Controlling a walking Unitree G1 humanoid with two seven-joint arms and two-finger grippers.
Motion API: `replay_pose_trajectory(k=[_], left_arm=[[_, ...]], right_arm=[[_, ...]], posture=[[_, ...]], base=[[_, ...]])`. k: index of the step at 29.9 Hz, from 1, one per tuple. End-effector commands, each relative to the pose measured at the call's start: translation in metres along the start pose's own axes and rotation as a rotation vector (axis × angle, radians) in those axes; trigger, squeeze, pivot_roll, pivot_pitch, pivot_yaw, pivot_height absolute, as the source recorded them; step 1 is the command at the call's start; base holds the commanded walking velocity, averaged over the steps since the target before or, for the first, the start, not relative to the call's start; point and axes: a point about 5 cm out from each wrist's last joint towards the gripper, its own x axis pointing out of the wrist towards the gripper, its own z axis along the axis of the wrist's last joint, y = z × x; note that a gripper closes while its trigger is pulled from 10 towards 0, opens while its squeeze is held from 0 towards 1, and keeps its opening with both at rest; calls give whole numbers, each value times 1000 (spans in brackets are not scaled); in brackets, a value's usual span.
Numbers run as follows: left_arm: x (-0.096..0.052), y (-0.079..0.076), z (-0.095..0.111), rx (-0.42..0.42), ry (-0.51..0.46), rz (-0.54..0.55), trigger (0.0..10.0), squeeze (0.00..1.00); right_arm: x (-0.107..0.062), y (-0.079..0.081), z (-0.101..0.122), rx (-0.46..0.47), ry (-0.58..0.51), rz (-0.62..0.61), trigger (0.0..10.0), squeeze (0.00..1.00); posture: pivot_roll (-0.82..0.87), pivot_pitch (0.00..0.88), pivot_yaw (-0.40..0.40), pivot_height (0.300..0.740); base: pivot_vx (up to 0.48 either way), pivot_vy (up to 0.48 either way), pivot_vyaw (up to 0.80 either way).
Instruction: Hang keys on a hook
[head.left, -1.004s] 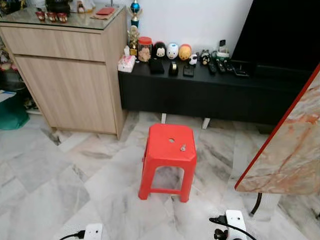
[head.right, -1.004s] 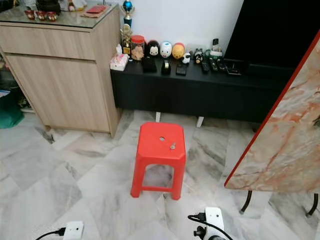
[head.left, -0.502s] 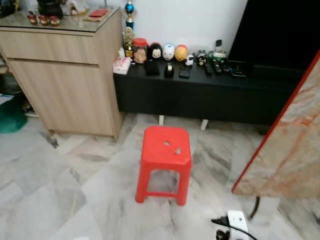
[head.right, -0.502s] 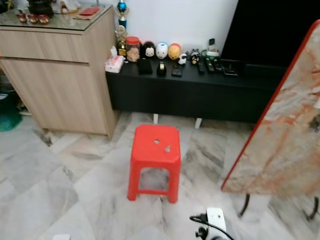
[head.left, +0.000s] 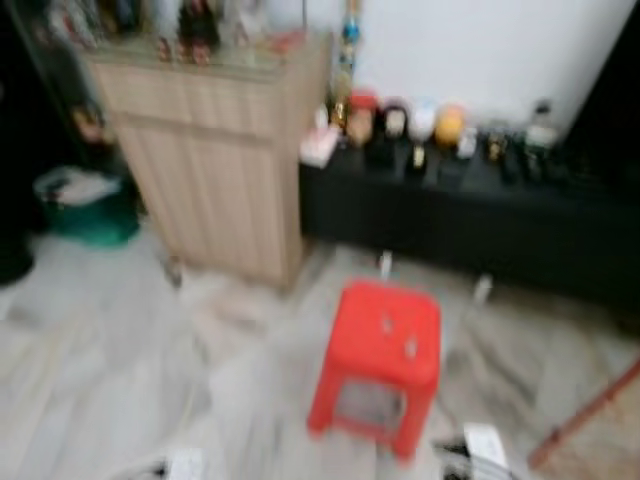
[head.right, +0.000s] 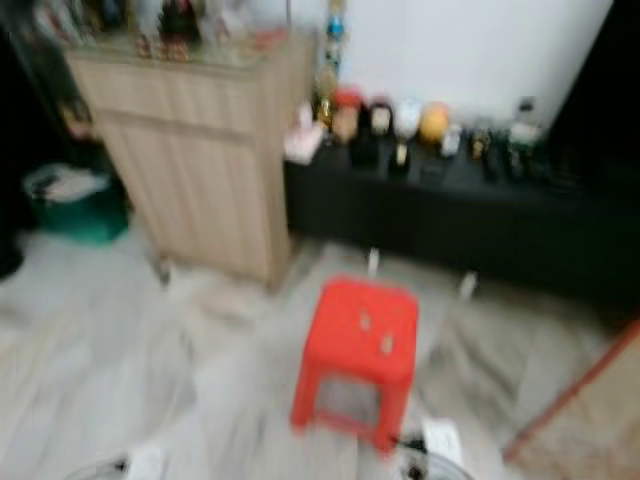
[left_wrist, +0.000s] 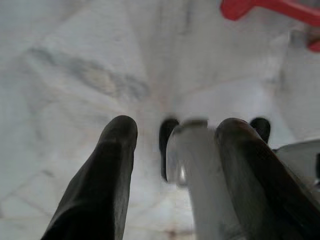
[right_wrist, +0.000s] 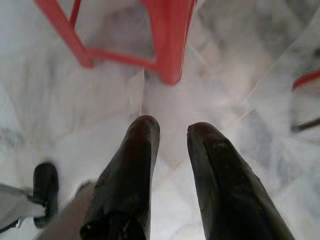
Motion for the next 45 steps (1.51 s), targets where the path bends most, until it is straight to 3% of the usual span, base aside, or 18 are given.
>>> replay_pose_trajectory(k=[1, 15, 19, 26, 30, 45], left_arm=[[-1, 7, -5, 7, 19, 31, 10000, 0], [0, -26, -6, 18, 28, 8, 10000, 0], [0, -18, -7, 21, 28, 17, 10000, 0], [0, -17, -7, 9, 23, 22, 10000, 0], [0, 1, -3, -6, 11, 39, 10000, 0], [0, 1, -3, -6, 11, 39, 10000, 0]], right_arm=[[2, 9, 9, 7, -29, 23, 10000, 0], [2, 7, 9, 21, -40, -8, 10000, 0], [2, 8, 10, 25, -61, 2, 10000, 0], [2, 8, 12, 38, -85, 17, 10000, 0], [1, 8, 11, 35, -85, 16, 10000, 0], [1, 8, 11, 35, -85, 16, 10000, 0]], posture=[[69, 0, -95, 740], [63, 0, -97, 740], [61, 0, -96, 740], [59, 0, -97, 740], [62, 0, -99, 740], [62, 0, -99, 740]], base=[[364, 0, 0], [306, 0, -125], [0, 0, 0], [0, 0, 0], [0, 0, 0], [0, 0, 0]])
